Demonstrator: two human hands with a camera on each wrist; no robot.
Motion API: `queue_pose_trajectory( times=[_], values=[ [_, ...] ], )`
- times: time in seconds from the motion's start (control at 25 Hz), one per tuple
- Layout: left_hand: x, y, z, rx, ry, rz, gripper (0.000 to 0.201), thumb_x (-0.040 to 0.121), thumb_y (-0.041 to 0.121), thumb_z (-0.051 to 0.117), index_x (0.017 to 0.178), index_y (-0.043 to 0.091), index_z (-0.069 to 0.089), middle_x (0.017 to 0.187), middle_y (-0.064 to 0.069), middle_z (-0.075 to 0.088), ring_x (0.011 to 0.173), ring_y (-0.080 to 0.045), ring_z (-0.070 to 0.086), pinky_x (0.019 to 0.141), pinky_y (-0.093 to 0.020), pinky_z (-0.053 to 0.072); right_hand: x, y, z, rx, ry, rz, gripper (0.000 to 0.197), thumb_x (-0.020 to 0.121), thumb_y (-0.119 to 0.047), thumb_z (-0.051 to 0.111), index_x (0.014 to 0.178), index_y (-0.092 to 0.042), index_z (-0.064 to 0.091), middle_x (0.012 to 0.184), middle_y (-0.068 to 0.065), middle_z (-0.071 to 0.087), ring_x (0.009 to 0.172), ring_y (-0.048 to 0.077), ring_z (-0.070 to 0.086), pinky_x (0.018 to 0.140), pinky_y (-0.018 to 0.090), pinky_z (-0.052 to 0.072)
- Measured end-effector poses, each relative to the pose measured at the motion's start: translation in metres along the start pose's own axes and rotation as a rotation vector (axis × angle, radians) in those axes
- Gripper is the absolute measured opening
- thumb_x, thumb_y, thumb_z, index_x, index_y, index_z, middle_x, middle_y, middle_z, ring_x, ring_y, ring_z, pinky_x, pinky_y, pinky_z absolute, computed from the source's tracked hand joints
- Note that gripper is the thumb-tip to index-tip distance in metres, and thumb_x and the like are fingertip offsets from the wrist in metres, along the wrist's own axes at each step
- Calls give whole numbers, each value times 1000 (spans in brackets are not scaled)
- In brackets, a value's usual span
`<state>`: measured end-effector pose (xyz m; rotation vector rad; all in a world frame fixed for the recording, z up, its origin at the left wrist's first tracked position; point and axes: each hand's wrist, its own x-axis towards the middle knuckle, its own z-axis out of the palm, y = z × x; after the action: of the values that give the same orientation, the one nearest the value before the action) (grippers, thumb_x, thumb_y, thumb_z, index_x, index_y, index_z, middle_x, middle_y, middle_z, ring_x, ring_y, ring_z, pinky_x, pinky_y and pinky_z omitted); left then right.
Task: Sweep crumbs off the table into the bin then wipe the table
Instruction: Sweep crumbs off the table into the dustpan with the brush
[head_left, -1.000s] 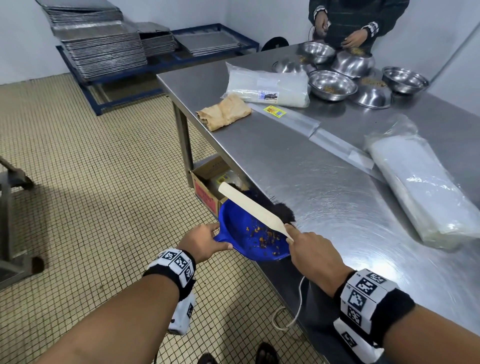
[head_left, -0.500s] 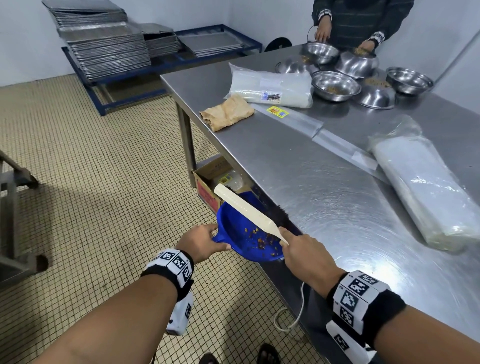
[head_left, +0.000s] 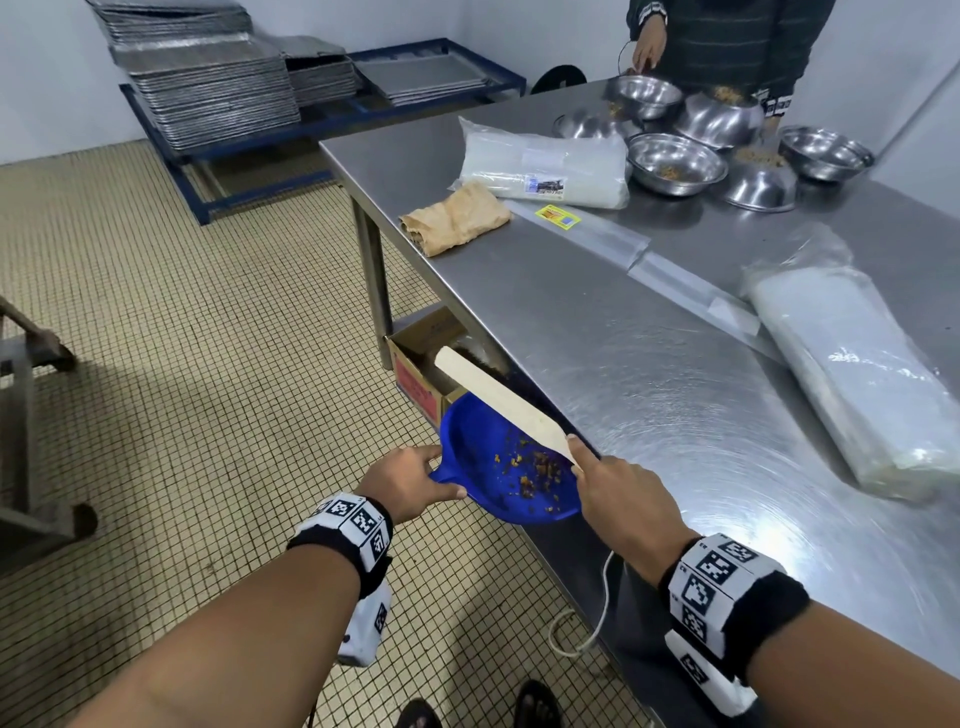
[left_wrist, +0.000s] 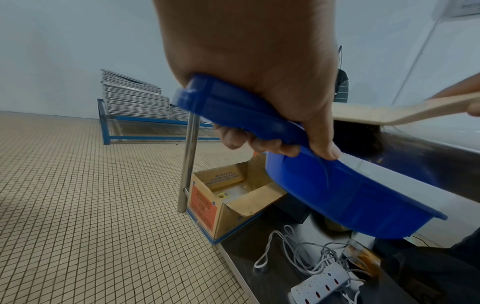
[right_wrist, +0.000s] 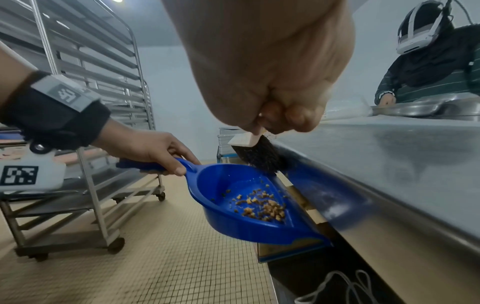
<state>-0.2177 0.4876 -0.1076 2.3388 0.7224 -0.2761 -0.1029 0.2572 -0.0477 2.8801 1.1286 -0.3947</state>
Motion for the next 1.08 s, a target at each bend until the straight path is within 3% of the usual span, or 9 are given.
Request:
queue_pose_trajectory(
  times=[0.12, 0.32, 0.48, 0.68, 0.88, 0.96, 1.08],
  values=[
    [2, -2, 0, 8, -9, -4, 69, 75, 57, 73, 135, 31, 52, 73, 6, 67, 73, -7, 63, 68, -27, 47, -2, -1, 8, -40, -51, -9, 52, 103, -23, 31, 152, -20, 17, 99, 5, 64, 86, 24, 63, 66, 31, 40],
    [4, -10, 3, -1, -7, -16, 69, 75, 56, 74, 135, 32, 52, 71, 8, 64, 71, -5, 61, 63, -25, 42, -2, -10, 4, -8, -52, -55, 50, 103, -27, 29, 152, -22, 18, 98, 5, 63, 87, 25, 62, 67, 32, 39],
    [9, -8, 2, -10, 5, -10, 73, 73, 59, 74, 137, 32, 51, 78, 10, 65, 76, -7, 63, 71, -29, 51, 5, -13, -5, -27, 22, -82, 51, 103, -31, 28, 153, -24, 17, 101, 7, 62, 88, 28, 62, 68, 35, 38],
    [12, 0, 0, -25, 16, 10, 70, 75, 56, 73, 137, 33, 51, 62, 9, 58, 61, -5, 57, 58, -24, 40, 14, -6, -9, -28, 6, -6, 50, 103, -26, 29, 152, -22, 20, 102, 10, 64, 88, 29, 63, 71, 37, 44],
    [9, -3, -3, -24, 13, 6, 69, 75, 55, 73, 136, 32, 52, 63, 9, 60, 62, -4, 57, 56, -23, 38, 11, -11, -8, 84, -58, -7, 47, 103, -28, 29, 150, -22, 27, 104, 10, 65, 94, 29, 61, 78, 37, 45],
    [5, -6, -6, -44, 25, -7, 69, 76, 54, 74, 137, 31, 52, 74, 7, 65, 71, -6, 61, 62, -25, 44, 12, -14, -12, 119, -45, -26, 47, 103, -30, 30, 150, -23, 29, 103, 10, 66, 94, 29, 61, 78, 36, 45],
    [-3, -13, -17, -72, 61, -37, 74, 75, 54, 75, 139, 26, 50, 94, 3, 69, 88, -14, 65, 81, -31, 52, 18, -22, -23, 139, -9, -56, 47, 103, -30, 33, 149, -24, 31, 100, 10, 67, 94, 28, 61, 77, 35, 44]
  ],
)
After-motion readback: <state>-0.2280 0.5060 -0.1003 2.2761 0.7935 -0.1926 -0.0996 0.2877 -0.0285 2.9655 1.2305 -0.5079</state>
